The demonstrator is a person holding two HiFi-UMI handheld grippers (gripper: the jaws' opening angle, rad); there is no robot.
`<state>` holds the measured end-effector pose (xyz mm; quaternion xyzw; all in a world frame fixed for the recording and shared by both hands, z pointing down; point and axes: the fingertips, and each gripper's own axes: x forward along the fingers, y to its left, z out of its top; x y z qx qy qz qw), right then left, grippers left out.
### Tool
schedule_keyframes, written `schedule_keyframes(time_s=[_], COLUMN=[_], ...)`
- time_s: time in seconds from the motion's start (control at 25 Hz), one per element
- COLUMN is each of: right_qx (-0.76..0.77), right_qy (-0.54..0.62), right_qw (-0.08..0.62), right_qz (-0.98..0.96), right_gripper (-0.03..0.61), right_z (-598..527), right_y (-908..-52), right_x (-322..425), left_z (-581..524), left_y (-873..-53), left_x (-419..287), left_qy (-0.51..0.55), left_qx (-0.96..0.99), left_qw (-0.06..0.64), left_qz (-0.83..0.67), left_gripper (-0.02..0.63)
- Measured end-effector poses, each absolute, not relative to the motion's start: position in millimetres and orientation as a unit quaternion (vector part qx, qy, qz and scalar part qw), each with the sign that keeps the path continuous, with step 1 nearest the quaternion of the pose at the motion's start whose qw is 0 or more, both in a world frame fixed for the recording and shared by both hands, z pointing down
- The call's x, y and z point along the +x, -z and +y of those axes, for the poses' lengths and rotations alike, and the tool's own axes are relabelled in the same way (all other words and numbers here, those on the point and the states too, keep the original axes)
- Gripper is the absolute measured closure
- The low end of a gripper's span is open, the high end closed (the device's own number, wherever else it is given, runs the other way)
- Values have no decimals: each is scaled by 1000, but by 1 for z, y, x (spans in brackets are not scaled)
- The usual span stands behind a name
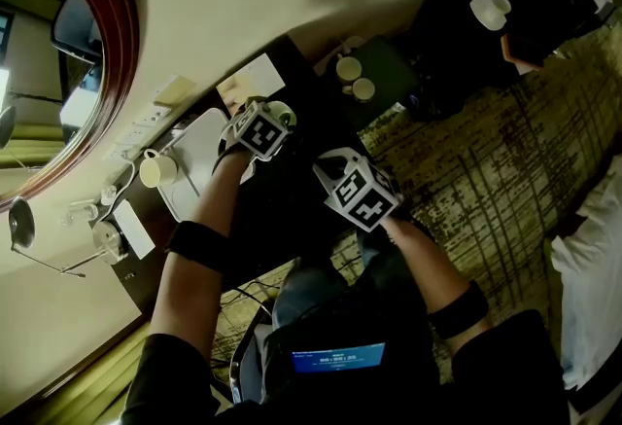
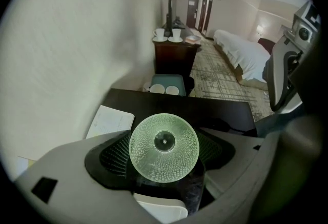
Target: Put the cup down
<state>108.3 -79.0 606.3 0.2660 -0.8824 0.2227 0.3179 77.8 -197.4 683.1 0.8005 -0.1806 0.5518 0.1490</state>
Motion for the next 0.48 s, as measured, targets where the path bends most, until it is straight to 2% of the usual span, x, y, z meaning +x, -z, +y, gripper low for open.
schedule_keyframes(time_s=[0.24, 0.48], right_qx=[267, 273], right_qy=[-219, -219], right_qw=[319, 318], right_qz=[-883, -881], right_gripper=[577, 577], right_z=[-78, -74], right_y=[-599, -598], right_x=[112, 118], left_z=[-199, -188], left_y=[-678, -695], left_x=[76, 82], left_qy=[-566, -558], left_qx=[793, 799], left_qw=[126, 135], left_qz=[-189, -178], left_gripper=[225, 224])
